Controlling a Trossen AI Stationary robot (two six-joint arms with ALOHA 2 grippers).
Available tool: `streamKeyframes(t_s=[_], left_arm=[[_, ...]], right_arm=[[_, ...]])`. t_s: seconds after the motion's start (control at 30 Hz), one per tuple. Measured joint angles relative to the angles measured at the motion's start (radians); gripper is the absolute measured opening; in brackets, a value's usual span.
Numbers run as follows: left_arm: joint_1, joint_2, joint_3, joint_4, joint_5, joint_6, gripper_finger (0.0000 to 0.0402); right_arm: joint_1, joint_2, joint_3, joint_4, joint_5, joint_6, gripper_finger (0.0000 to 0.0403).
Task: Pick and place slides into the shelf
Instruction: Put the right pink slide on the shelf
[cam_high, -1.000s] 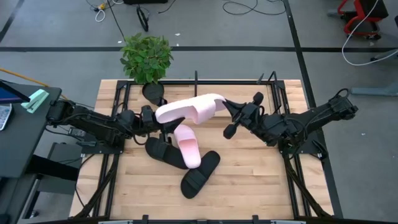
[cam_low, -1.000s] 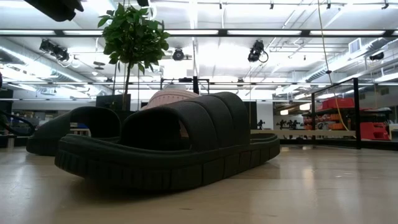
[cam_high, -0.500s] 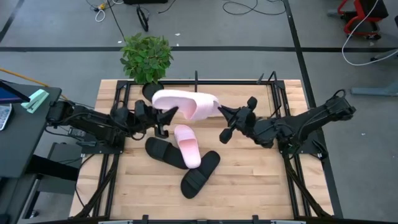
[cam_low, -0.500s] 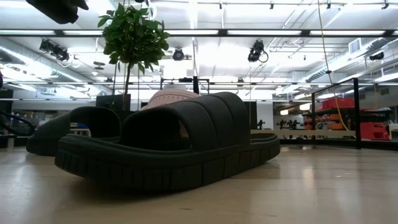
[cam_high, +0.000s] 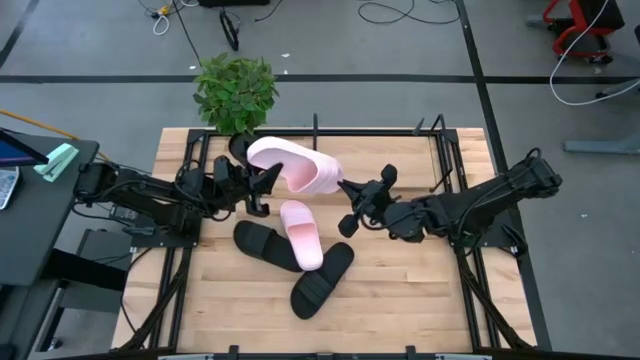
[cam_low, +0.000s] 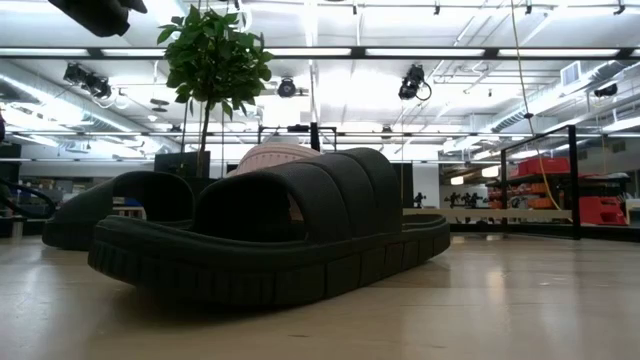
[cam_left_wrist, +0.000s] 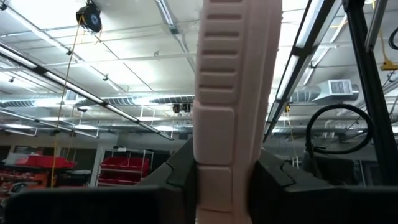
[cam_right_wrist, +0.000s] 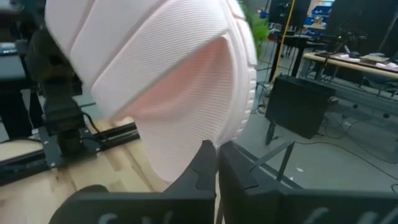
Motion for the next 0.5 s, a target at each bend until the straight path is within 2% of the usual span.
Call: streamKeyframes(t_s=[0.17,0.37,0.5], left_arm=[[0.000,-0.001,0.000,-0.017,-0.008,0.003,0.0091],[0.000,-0.001,0.002,-0.042,-0.047,-0.024,0.0088],[-0.001,0.001,0.002,-0.070,-0.075,-0.042,0.0087]], right_arm=[[0.000,0.000,-0.001,-0.003,-0.010,0.002,0.0016],[0.019,-0.052,-0.001,-0.078,-0.098,-0.012,0.0055],[0.037,-0.084,-0.001,-0.160,-0.115,-0.028,0.0084]])
